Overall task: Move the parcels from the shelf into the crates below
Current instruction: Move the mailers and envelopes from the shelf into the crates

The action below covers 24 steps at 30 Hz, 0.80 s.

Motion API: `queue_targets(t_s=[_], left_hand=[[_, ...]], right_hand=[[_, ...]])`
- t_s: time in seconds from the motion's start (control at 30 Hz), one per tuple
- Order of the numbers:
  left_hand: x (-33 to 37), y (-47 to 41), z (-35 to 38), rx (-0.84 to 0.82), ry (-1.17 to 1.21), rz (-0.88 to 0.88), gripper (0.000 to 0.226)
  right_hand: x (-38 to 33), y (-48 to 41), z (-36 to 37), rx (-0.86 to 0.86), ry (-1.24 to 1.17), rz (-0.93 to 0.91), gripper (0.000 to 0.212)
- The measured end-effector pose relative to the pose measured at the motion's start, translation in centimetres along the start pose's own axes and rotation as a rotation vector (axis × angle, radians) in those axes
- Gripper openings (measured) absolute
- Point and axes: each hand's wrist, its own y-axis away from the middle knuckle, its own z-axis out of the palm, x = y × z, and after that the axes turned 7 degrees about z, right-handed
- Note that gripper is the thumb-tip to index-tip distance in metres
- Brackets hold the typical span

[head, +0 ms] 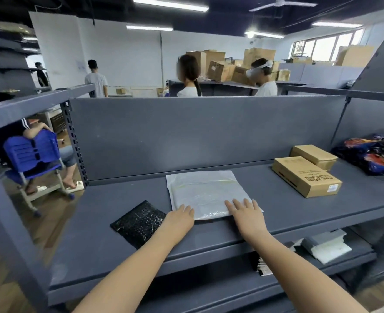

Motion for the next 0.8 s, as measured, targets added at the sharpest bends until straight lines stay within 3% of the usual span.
queue_targets(t_s=[0.13, 0.23, 0.33, 0.5, 0.63, 0.8], left_hand=[[-0.4, 1.1, -2.8, 0.073, 0.071, -0.041, 0.05], [-1.2, 2.4, -5.7, 0.206, 0.224, -0.071, 0.025], [-2.5, 2.9, -7.7, 0.387, 0.35, -0.028, 0.041], [-3.2, 5.1, -12.0, 0.562, 0.439, 0.009, 0.042], [-2.2, 7.4, -14.5, 0.718, 0.711, -0.043, 0.061], [-0.3, 10.8, -14.3, 0.651, 0.883, 0.022, 0.083]], right_hand=[[0.5, 0.0, -1.4, 0.095, -0.022, -0.041, 0.073], [1.6, 0.0, -3.4, 0.243, -0.041, -0.132, 0.087], [2.5, 1.6, -7.6, 0.299, -0.003, -0.293, 0.093], [4.0, 4.2, -14.4, 0.298, -0.074, -0.368, 0.074], [6.0, 5.6, -17.4, 0.286, -0.218, -0.361, 0.056], [8.3, 7.4, -20.6, 0.112, -0.494, -0.337, 0.049]])
